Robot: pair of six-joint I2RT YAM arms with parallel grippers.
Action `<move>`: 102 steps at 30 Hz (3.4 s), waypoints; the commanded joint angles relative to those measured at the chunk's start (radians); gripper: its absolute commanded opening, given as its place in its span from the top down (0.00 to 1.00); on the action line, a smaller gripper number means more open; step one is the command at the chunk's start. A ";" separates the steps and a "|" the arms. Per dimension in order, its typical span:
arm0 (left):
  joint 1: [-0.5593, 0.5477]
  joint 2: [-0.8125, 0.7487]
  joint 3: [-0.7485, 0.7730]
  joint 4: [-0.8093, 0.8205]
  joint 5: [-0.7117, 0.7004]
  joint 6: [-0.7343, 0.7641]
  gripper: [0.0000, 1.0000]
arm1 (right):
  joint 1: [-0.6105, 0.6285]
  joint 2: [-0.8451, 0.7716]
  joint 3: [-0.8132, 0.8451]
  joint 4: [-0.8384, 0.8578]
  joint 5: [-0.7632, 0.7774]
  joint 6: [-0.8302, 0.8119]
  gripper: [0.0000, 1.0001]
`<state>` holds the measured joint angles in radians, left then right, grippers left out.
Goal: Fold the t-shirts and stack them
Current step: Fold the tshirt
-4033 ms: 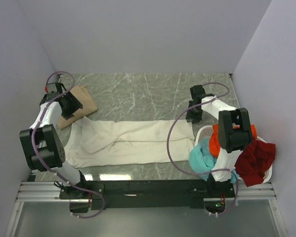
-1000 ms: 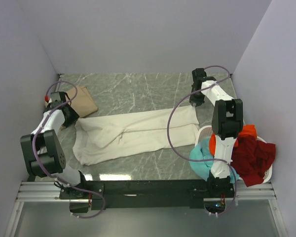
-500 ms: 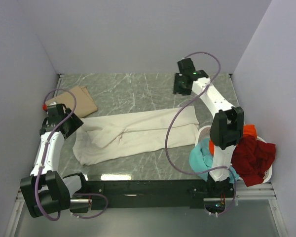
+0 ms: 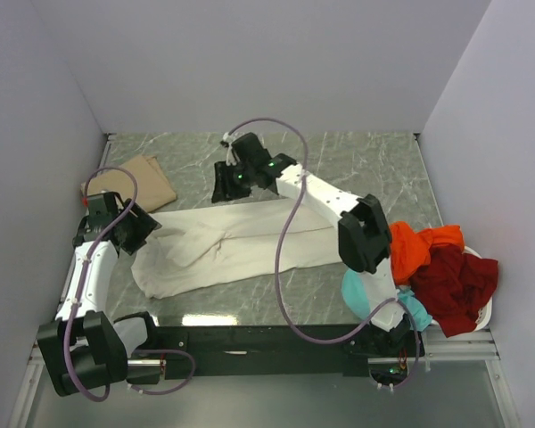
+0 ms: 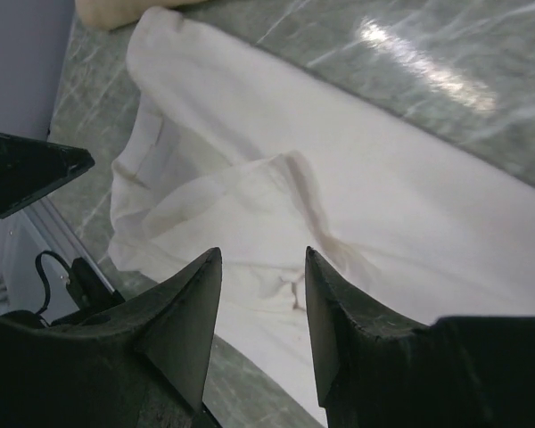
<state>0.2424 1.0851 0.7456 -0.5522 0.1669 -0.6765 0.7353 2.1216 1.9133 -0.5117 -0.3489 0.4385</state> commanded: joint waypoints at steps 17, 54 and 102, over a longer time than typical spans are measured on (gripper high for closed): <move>-0.003 -0.077 -0.052 -0.028 0.057 -0.054 0.32 | 0.096 0.268 0.164 0.177 -0.044 -0.043 0.50; -0.184 -0.050 -0.141 0.001 -0.148 -0.178 0.41 | 0.133 0.152 -0.017 0.268 -0.055 -0.057 1.00; -0.310 -0.205 -0.104 -0.201 -0.075 -0.236 1.00 | 0.134 -0.202 -0.436 0.248 -0.030 -0.110 1.00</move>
<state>-0.0635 0.8894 0.5957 -0.7277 0.0620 -0.9146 0.8600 1.9896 1.5017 -0.2687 -0.3939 0.3557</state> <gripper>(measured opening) 0.013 0.020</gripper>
